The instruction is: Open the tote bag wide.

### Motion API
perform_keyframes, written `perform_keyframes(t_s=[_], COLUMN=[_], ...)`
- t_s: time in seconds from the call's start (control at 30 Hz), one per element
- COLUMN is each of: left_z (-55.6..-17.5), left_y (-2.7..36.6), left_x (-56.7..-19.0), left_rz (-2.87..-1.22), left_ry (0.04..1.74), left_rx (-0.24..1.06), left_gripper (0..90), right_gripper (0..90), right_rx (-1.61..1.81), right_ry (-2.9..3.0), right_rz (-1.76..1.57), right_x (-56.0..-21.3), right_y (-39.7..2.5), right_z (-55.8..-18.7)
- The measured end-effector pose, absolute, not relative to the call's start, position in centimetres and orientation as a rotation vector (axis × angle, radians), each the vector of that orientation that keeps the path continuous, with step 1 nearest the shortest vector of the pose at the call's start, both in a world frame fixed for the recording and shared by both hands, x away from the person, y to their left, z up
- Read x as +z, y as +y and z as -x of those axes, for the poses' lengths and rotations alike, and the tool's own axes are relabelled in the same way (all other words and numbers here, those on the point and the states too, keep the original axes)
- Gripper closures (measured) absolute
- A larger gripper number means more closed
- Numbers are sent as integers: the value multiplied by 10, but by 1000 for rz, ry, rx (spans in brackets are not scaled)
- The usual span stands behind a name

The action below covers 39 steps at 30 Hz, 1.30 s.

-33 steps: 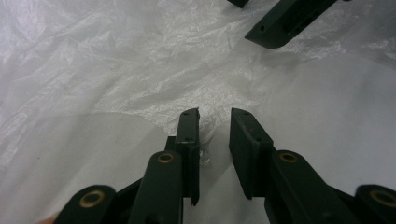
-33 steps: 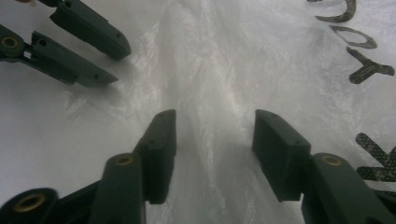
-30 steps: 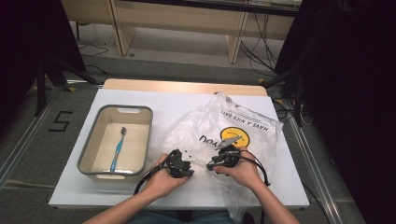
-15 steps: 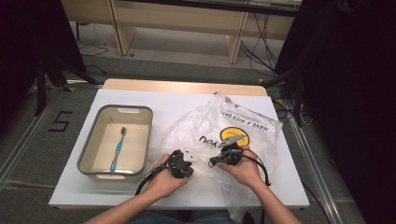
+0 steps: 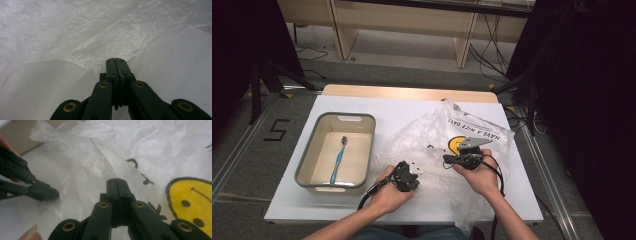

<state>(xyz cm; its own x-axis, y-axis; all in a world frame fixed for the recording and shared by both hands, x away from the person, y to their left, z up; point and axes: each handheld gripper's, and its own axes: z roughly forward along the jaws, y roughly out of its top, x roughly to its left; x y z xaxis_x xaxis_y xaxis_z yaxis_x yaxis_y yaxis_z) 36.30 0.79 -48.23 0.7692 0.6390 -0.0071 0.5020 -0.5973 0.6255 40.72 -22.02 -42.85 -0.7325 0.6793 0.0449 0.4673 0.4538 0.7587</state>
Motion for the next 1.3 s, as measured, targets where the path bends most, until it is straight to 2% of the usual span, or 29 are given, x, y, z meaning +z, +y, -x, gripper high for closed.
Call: perform_keyframes(t_s=[0.67, 1.3], left_z=[-362, -360], left_y=[6, 6], left_x=[-483, -482], left_rz=[-2340, -2346], left_ry=[844, 828], left_rx=[307, 325], left_gripper=[894, 893], right_gripper=[900, 900], right_rx=[1276, 1311], right_ry=[2146, 2004], right_rz=[-935, -907], right_x=[-373, -348], right_y=[-228, -222], right_z=[-411, -415])
